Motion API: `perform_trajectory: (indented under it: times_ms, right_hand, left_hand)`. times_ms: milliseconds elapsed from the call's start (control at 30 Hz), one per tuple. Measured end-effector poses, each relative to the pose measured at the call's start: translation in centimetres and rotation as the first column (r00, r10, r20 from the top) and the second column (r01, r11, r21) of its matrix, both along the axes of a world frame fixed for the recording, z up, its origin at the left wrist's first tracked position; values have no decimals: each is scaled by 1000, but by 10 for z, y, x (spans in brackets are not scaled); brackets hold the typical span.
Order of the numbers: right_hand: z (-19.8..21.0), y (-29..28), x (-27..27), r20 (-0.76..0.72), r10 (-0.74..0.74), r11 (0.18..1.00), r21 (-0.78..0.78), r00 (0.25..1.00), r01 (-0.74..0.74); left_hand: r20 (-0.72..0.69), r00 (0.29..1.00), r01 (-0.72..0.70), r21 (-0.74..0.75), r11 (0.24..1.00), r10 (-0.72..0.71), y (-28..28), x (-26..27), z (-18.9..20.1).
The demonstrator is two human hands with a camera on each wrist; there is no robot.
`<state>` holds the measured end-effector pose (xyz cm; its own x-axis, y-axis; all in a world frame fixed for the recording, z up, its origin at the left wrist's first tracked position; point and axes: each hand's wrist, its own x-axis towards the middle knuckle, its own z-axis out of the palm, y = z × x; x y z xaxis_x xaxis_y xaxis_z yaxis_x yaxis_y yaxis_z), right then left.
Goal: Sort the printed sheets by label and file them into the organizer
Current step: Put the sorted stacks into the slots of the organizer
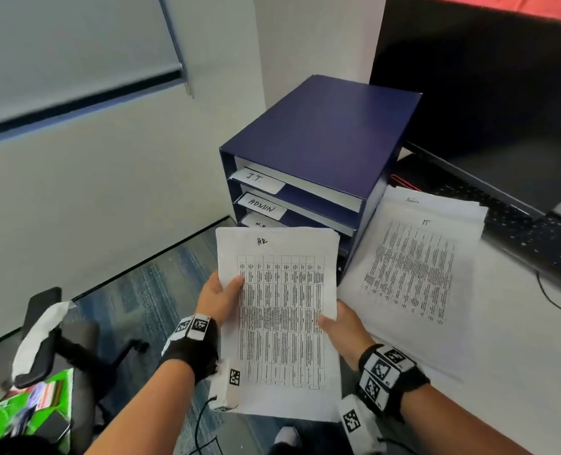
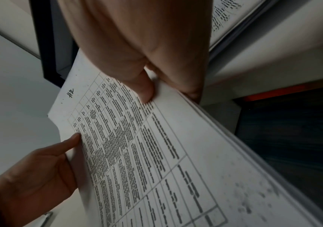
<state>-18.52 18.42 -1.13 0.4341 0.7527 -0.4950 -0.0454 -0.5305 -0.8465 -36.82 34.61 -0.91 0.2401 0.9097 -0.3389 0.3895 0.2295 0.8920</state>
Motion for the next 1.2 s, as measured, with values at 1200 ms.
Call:
perform_trajectory:
  times_ms: [1200]
  right_hand:
    - [38,87,13,-236,-465,873,39,853,486]
  left_hand:
    - [-177,823,490,-262,832,-540,105,1,22]
